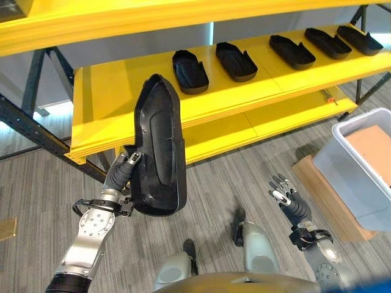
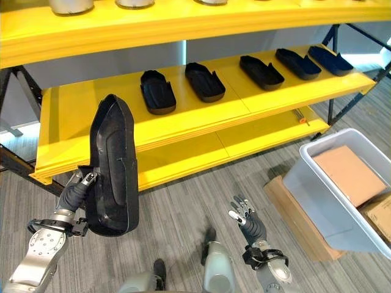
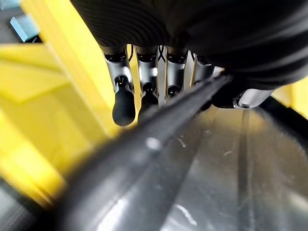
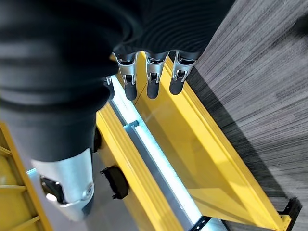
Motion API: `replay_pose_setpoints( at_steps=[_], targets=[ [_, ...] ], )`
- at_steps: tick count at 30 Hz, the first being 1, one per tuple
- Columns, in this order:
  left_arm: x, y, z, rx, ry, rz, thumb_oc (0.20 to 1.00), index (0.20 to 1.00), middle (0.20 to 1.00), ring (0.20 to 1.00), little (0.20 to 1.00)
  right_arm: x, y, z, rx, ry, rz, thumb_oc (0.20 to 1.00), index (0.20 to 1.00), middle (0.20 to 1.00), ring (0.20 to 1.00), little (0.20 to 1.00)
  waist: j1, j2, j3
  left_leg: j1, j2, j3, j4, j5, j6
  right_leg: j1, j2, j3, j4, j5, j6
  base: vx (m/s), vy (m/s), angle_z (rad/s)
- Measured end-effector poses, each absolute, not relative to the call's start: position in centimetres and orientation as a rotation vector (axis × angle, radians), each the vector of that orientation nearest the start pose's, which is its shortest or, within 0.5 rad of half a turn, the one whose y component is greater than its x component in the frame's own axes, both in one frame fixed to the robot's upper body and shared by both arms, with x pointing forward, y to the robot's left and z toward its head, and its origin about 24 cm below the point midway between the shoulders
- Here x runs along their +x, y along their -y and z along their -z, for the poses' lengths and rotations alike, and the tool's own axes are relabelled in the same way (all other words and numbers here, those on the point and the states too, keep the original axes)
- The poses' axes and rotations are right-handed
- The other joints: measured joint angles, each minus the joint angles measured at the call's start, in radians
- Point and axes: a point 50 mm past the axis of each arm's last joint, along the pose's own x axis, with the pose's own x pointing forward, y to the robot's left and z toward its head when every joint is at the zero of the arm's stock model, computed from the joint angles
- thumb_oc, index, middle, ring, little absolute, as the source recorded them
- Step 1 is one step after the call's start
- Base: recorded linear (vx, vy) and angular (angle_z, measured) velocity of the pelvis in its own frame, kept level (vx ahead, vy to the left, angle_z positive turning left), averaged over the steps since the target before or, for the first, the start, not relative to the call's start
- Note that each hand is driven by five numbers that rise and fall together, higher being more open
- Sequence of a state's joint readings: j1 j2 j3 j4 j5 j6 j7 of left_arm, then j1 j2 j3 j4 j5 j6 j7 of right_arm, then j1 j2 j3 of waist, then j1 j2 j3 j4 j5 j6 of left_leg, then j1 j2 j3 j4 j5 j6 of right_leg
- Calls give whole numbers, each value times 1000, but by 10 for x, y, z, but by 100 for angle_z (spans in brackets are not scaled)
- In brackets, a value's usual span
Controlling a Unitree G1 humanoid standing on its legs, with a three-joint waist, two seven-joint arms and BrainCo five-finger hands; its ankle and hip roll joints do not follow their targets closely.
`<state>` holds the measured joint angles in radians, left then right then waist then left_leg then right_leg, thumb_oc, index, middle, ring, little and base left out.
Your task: Move parts from the plastic box to the shelf.
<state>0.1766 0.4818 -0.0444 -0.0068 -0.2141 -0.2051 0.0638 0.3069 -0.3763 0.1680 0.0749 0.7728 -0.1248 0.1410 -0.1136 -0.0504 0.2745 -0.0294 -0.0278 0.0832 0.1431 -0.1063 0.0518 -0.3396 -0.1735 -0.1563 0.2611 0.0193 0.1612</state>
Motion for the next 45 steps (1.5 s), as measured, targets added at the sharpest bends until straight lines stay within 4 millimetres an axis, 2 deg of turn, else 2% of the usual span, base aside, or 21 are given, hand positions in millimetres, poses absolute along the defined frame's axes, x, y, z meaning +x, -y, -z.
replay_pose_setpoints(
  at_steps=[2,4,5,7,10,11,12,13,17,19,20,22,23,24,25,26,30,33,37,40,45],
  targets=[
    [210,-227,-37,225,7,3,200,200,200,200,200,173,206,20,417,-271,-71,1000,1000,1000,1000,1000,6,5,-8,27,-5,-27,-24,-2,-4,41,30,46,65,-25,-37,224,-121,53],
    [204,-227,-31,218,-25,19,200,200,200,200,200,179,210,16,407,-253,-78,1000,1000,1000,1000,1000,16,9,-17,47,5,-44,-44,-4,-19,96,50,20,27,-49,-107,234,-114,30],
    [198,-229,-26,226,-54,27,200,200,200,200,200,188,216,9,397,-215,-66,1000,1000,1000,1000,1000,16,43,-32,64,34,-58,-63,10,-44,122,72,-10,20,-65,-138,169,-109,31],
    [197,-230,-27,229,-56,28,200,200,200,200,200,194,223,3,401,-182,-46,1000,1000,1000,1000,1000,19,55,-40,77,49,-70,-52,24,-64,146,79,-40,38,-85,-167,70,-133,46],
    [209,-230,-38,218,-1,34,200,200,200,200,200,196,232,1,365,-187,-41,1000,1000,1000,1000,1000,52,-6,-46,-64,31,-112,216,71,-141,185,45,-78,17,-102,-179,25,-51,43],
    [212,-229,-41,218,14,35,200,200,200,200,200,197,232,1,361,-184,-40,1000,1000,1000,1000,1000,52,-18,-41,-84,41,-114,245,68,-138,200,48,-86,-3,-101,-197,70,21,19],
    [212,-229,-41,218,15,31,200,200,200,200,200,197,233,0,362,-181,-38,1000,1000,1000,1000,1000,52,-21,-42,-84,69,-107,237,67,-135,212,52,-98,-13,-103,-210,148,119,33],
    [213,-233,-43,232,18,25,200,200,200,200,200,197,231,2,381,-175,-18,1000,1000,1000,1000,1000,46,-44,-45,-75,167,-86,153,60,-139,228,65,-94,-27,-116,-244,124,133,23],
    [211,-239,-42,237,9,-2,200,200,200,200,200,200,228,5,382,-189,-23,1000,1000,1000,1000,1000,57,-42,-44,-20,404,-122,-126,112,-165,199,119,-52,0,-129,-217,95,177,-20],
    [212,-240,-41,239,5,-11,200,200,200,200,200,201,228,8,379,-201,-11,1000,1000,1000,1000,1000,65,-30,-43,-26,471,-117,-145,130,-184,165,129,-38,44,-154,-215,67,207,-45],
    [211,-239,-40,235,0,-8,200,200,200,200,200,199,231,9,373,-207,-4,1000,1000,1000,1000,1000,64,-12,-41,-23,465,-107,-132,144,-180,145,114,-24,74,-168,-220,64,248,-41],
    [211,-238,-40,230,0,-7,200,200,200,200,200,193,236,12,364,-224,16,1000,1000,1000,1000,1000,51,25,-46,-22,431,-61,-106,145,-178,134,100,-15,85,-158,-180,79,271,-21],
    [211,-234,-39,217,7,-3,200,200,200,200,200,187,247,10,315,-244,20,1000,1000,1000,1000,1000,43,93,-52,-1,396,-54,-107,118,-109,113,102,-7,121,-169,-150,73,224,-8],
    [214,-234,-41,222,15,3,200,200,200,200,200,184,251,14,314,-259,39,1000,1000,1000,1000,1000,39,101,-48,0,387,-46,-117,111,-179,97,84,6,156,-180,-127,114,267,22],
    [219,-235,-47,238,34,9,200,200,200,200,200,179,245,18,343,-268,47,1000,1000,1000,1000,1000,31,64,-43,-19,327,-28,-106,112,-159,80,17,15,183,-190,-101,84,176,38],
    [220,-235,-49,242,42,11,200,200,200,200,200,175,243,20,345,-280,35,1000,1000,1000,1000,1000,30,46,-49,-20,299,-16,-107,117,-161,70,-12,21,184,-188,-90,107,230,31],
    [221,-238,-52,270,49,15,200,200,200,200,200,174,229,24,382,-283,7,1000,1000,1000,1000,1000,48,8,-53,12,223,35,-106,128,-172,121,-79,63,90,-124,-13,57,140,-10],
    [231,-232,-57,276,78,34,200,200,200,200,200,176,226,23,397,-274,5,1000,1000,1000,1000,1000,49,-1,-50,18,206,44,-101,121,-166,131,-90,68,63,-112,1,44,97,-3],
    [263,-214,-70,317,148,68,200,200,200,200,200,182,223,21,402,-260,-8,1000,1000,1000,1000,1000,43,-10,-38,14,207,62,-90,115,-165,138,-90,84,32,-89,8,40,69,-14],
    [289,-201,-74,336,160,70,200,200,200,200,200,186,222,19,398,-254,-18,1000,1000,1000,1000,1000,5,-23,-29,8,214,74,-84,114,-167,133,-80,91,12,-74,7,-4,33,-12],
    [325,-177,-96,367,229,59,200,200,200,200,200,191,213,19,391,-268,-64,1000,1000,1000,1000,1000,-16,-27,-13,-43,222,70,-59,116,-173,98,-73,91,2,-56,3,-55,-2,-4]
  ],
)
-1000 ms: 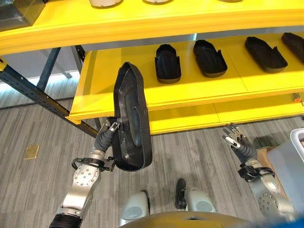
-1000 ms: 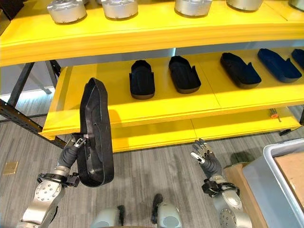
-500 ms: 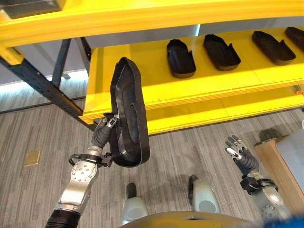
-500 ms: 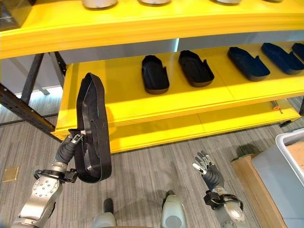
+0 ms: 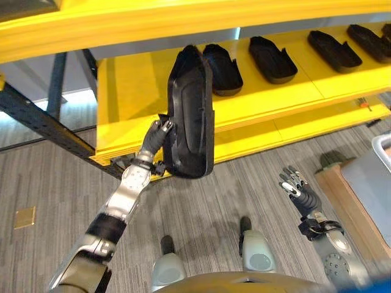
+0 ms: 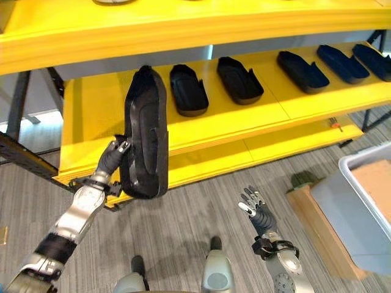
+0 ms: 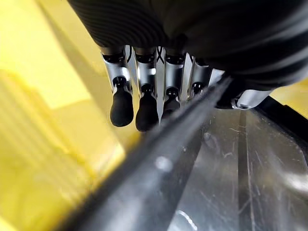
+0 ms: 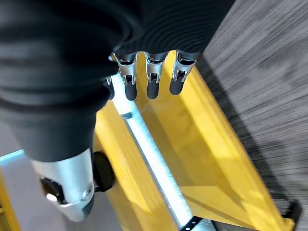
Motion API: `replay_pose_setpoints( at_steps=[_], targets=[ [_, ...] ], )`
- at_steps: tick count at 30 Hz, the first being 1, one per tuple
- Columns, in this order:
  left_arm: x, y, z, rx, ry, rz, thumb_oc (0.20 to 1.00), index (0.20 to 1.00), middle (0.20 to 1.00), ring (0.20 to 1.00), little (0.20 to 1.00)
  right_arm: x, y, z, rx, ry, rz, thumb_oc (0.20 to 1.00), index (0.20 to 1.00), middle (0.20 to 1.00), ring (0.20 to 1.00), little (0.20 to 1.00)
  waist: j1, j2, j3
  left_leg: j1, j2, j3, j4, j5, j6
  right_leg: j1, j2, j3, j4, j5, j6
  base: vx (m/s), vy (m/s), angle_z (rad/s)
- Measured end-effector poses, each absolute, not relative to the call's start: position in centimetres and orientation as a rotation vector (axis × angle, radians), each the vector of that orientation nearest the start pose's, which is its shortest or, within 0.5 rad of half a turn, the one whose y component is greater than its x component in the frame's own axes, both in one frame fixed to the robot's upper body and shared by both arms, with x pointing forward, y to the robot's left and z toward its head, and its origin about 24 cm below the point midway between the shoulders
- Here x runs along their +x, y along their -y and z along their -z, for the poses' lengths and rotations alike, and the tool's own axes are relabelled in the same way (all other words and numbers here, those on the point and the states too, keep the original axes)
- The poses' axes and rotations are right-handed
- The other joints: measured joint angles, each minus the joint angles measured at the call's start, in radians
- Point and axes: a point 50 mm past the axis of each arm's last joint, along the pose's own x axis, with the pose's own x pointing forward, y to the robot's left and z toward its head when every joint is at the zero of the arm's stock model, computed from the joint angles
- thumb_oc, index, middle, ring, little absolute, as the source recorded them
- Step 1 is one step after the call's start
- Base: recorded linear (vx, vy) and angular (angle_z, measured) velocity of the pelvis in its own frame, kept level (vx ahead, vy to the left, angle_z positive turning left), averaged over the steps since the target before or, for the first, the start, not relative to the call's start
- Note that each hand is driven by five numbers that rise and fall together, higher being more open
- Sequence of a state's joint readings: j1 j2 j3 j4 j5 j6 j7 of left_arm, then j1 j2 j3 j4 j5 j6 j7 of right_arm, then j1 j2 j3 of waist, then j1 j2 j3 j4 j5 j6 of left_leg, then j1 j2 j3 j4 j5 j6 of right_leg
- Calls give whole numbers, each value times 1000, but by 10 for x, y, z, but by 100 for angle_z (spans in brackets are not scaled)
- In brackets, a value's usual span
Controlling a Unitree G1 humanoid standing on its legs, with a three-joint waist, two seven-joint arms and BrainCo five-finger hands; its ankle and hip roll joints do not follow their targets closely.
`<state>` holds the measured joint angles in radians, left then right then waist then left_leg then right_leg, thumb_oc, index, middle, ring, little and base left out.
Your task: Move parts from the plastic box to the shelf.
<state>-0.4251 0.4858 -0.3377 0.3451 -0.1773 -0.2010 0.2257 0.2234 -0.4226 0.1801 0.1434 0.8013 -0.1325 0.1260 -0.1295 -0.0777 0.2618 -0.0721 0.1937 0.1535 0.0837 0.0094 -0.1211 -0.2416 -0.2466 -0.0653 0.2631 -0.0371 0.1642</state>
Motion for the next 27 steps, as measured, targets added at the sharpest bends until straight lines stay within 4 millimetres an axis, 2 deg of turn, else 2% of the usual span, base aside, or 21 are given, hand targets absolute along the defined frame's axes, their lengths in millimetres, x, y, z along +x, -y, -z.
replay_pose_setpoints(
  at_steps=[1,6,8,12,15,20,27],
  targets=[
    [332,-171,-100,385,236,59,200,200,200,200,200,189,211,21,376,-287,-81,1000,1000,1000,1000,1000,-10,-1,2,-10,0,2,7,-1,0,-10,3,1,1,1,0,-54,-12,5],
    [369,-161,-135,377,274,-1,200,200,200,200,200,205,203,12,358,-256,-128,1000,1000,1000,1000,1000,-31,-10,54,-67,1,1,35,0,-1,-56,4,9,-1,22,0,-57,-17,-4],
    [383,-159,-155,333,287,-47,200,200,200,200,200,212,194,8,360,-242,-164,1000,1000,1000,1000,1000,-49,-19,86,-85,3,1,45,0,-2,-71,4,12,-3,33,2,-46,-13,-5],
    [397,-156,-184,311,317,-86,200,200,200,200,200,214,190,7,358,-244,-178,1000,1000,1000,1000,1000,-82,-38,117,-113,13,4,60,-2,-5,-95,15,16,-2,43,-8,-30,-22,-4],
    [404,-155,-201,348,337,-122,200,200,200,200,200,216,188,6,356,-239,-186,1000,1000,1000,1000,1000,-90,-42,140,-119,21,3,63,-1,-5,-102,24,15,0,46,-12,-12,-19,-4],
    [410,-157,-211,363,332,-179,200,200,200,200,200,220,183,4,351,-234,-210,1000,1000,1000,1000,1000,-95,-43,157,-121,27,0,68,-3,-8,-103,28,14,4,45,-13,-1,-3,-1],
    [415,-157,-206,370,279,-214,200,200,200,200,200,221,181,2,324,-241,-241,1000,1000,1000,1000,1000,-94,-44,161,-140,23,0,83,-6,-12,-131,21,19,39,33,-17,0,0,0]
  ],
)
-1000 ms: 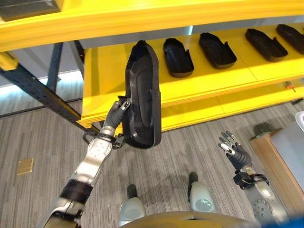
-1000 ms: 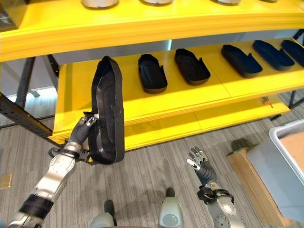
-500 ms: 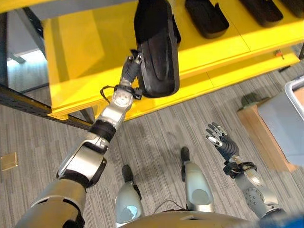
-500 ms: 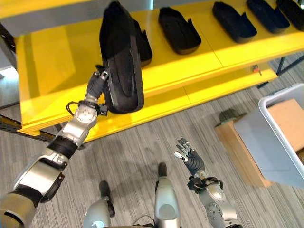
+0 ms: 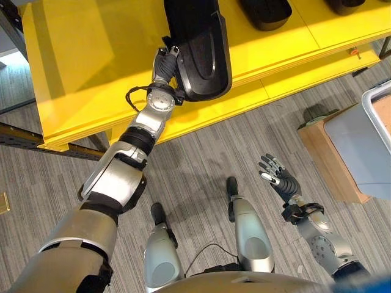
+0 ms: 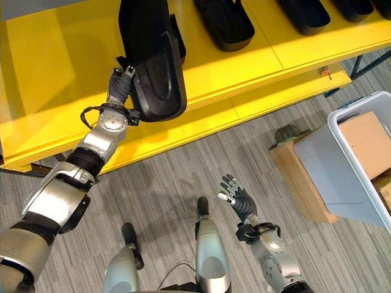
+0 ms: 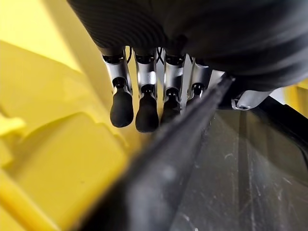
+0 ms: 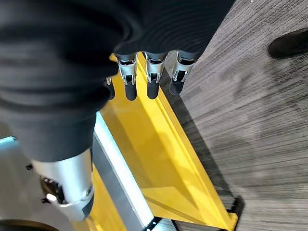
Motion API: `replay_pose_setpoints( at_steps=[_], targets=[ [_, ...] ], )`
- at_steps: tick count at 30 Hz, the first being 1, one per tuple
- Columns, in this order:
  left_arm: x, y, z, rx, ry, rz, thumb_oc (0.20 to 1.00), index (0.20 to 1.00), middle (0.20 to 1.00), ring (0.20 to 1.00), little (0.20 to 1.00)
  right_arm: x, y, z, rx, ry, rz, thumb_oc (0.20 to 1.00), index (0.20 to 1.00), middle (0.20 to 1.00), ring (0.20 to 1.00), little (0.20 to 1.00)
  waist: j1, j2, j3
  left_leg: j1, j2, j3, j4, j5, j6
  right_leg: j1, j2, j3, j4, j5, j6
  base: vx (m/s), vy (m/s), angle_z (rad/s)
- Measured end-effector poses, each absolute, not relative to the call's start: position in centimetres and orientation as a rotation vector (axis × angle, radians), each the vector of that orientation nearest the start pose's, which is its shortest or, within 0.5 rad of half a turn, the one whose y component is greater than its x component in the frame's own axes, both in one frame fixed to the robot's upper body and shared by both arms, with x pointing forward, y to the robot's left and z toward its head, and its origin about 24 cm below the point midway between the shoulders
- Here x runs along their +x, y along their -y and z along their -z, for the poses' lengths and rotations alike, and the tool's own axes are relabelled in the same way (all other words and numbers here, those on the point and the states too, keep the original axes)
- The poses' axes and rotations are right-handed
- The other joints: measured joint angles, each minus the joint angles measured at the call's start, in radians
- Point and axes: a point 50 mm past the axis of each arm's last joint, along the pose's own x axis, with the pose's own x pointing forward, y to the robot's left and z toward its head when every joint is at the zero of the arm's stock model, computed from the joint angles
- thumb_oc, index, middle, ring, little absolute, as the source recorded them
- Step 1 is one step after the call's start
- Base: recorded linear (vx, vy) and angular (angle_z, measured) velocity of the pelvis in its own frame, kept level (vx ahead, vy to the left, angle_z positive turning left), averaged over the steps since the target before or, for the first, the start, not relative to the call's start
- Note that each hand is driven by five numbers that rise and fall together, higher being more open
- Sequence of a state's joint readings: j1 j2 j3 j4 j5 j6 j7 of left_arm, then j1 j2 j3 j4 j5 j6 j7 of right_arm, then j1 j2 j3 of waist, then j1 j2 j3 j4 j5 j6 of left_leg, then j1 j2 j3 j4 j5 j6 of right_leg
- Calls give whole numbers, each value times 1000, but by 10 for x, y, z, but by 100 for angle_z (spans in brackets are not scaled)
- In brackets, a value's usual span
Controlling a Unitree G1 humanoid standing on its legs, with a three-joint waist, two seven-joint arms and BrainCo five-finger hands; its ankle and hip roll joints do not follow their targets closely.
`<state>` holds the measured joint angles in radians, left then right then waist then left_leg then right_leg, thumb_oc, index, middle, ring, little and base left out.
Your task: Move parts from the plastic box to the shelf.
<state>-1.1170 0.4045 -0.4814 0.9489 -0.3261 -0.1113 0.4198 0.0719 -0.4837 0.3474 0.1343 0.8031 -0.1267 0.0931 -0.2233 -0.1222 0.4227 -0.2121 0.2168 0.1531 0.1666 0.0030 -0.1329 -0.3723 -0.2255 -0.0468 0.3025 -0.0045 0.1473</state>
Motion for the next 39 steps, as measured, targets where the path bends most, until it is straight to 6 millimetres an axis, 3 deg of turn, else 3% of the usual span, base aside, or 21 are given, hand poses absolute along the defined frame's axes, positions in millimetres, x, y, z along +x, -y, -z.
replay_pose_setpoints(
  at_steps=[9,14,26,39],
  targets=[
    [414,-154,-211,407,312,-201,200,200,200,200,200,221,184,2,314,-242,-242,1000,1000,1000,1000,1000,18,8,17,-12,5,-14,12,2,-3,-5,2,-9,15,-3,-4,-2,-5,2],
    [410,-154,-227,418,379,-191,200,200,200,200,200,221,184,2,314,-241,-249,1000,1000,1000,1000,1000,37,10,37,-18,7,-28,13,8,-10,-4,2,-20,22,-5,-7,-6,-8,7],
    [404,-187,-229,481,390,-264,200,200,200,200,200,221,190,1,287,-244,-259,1000,1000,1000,1000,1000,76,10,39,-26,8,-58,15,10,-13,0,-3,-48,49,-27,-11,-3,1,6],
    [401,-218,-235,494,370,-356,200,200,200,200,200,220,191,1,284,-244,-277,1000,1000,1000,1000,1000,77,11,39,-41,9,-68,30,10,-13,-3,-4,-54,52,-27,-10,0,1,1]
  ],
)
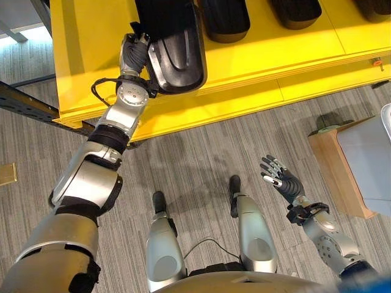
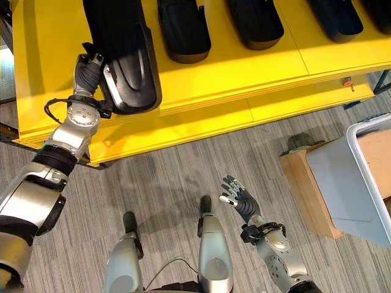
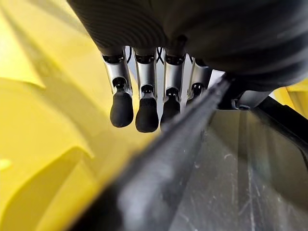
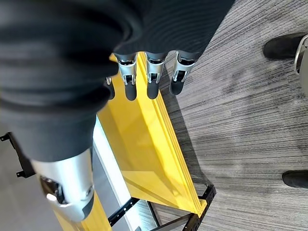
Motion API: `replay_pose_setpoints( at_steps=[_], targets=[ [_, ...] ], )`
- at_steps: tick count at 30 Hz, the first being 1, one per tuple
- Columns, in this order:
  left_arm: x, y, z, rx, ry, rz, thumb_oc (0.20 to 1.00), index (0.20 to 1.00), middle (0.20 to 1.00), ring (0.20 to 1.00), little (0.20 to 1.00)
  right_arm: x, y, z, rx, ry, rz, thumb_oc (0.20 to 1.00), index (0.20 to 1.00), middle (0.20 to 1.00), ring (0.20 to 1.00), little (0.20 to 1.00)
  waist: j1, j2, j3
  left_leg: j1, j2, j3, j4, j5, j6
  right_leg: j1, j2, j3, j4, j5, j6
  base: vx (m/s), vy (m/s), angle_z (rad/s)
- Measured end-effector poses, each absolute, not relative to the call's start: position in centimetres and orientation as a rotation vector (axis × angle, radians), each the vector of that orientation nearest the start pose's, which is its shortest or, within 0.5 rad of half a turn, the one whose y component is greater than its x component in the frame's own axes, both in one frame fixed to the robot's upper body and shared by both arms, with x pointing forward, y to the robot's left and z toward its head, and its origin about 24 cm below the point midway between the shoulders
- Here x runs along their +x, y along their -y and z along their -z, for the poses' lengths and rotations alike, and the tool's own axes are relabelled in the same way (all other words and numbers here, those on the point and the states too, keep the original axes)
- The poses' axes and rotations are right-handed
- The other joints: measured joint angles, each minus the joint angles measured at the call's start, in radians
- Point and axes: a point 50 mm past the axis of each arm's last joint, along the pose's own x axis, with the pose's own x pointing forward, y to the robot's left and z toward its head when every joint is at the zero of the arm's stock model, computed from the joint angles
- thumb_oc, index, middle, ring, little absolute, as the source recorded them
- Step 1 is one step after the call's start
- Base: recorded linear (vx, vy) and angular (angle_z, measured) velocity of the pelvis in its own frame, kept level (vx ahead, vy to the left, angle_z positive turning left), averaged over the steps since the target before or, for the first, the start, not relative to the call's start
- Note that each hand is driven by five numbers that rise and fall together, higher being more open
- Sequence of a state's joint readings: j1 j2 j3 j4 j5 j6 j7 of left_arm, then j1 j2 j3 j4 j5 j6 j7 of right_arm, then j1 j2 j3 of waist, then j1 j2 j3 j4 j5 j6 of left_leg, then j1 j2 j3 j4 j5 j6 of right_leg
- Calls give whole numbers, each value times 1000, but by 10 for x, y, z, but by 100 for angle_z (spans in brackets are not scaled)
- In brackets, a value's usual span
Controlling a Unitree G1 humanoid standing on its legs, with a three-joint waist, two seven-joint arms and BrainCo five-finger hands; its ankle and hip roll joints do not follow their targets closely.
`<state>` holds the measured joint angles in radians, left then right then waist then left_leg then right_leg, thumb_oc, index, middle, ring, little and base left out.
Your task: Move parts from the plastic box to the shelf.
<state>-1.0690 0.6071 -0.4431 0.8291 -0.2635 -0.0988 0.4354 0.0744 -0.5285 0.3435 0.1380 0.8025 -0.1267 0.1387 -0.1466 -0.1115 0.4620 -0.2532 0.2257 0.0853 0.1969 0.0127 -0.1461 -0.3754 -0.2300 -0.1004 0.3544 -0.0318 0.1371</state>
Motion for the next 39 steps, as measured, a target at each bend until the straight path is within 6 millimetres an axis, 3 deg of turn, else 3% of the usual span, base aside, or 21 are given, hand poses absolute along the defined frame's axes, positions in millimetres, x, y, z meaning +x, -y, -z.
replay_pose_setpoints(
  at_steps=[18,28,34,39],
  targets=[
    [401,-240,-230,427,308,-426,200,200,200,200,200,220,190,1,281,-248,-290,1000,1000,1000,1000,1000,2,23,14,-26,-6,-15,10,1,-1,-36,-13,-3,56,-28,-5,4,0,2],
    [398,-279,-219,264,183,-569,200,200,200,200,200,218,196,1,242,-268,-300,1000,1000,1000,1000,1000,4,44,33,-28,-8,-14,16,2,-3,-46,-15,0,69,-34,-4,1,-1,0],
    [392,-303,-231,254,169,-642,200,200,200,200,200,217,198,2,241,-281,-299,1000,1000,1000,1000,1000,2,47,35,-44,-7,-14,18,5,-7,-74,-15,2,97,-42,-12,0,0,0],
    [392,-307,-236,181,167,-662,200,200,200,200,200,217,202,1,221,-286,-298,1000,1000,1000,1000,1000,5,49,36,-50,-8,-13,16,5,-7,-90,-17,5,108,-51,-12,0,0,0]
  ],
)
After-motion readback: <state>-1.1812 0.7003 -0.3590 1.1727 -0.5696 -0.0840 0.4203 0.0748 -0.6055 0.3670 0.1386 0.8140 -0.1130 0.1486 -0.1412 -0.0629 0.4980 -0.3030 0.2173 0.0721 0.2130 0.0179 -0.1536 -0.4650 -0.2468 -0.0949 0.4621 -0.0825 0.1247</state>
